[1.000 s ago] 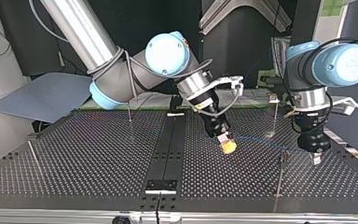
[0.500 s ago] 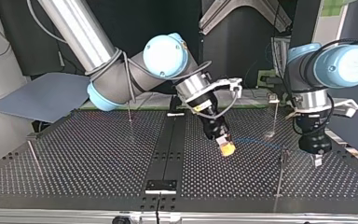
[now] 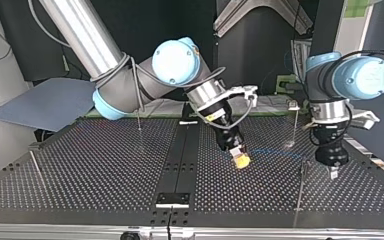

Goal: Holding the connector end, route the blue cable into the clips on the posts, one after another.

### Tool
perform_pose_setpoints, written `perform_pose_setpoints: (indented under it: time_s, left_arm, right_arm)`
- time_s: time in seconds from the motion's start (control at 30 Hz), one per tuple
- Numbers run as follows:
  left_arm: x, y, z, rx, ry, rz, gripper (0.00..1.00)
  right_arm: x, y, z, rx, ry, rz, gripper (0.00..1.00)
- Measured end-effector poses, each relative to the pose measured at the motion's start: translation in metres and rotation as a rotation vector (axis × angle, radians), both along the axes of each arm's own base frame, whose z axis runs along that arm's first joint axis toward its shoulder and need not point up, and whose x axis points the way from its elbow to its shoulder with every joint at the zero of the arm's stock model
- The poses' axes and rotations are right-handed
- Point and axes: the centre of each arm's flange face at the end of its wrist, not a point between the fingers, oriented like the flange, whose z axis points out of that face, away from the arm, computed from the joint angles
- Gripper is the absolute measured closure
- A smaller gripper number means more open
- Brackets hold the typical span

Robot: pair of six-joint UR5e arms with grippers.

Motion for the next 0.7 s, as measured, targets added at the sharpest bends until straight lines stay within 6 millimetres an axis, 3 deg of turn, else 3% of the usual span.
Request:
perform_pose_setpoints:
  time_s: [0.43,0.7]
  left_arm:
    - [0.008,0.005,0.014,-0.030,-0.051,-0.037,1.00]
    - [0.022,0.007,0.019,-0.056,-0.056,-0.055,1.00]
  right_arm:
    - [-0.002,-0.009,-0.004,0.000,0.003,0.002,1.00]
    - [0.008,-0.014,-0.012,-0.002,0.006,0.021,1.00]
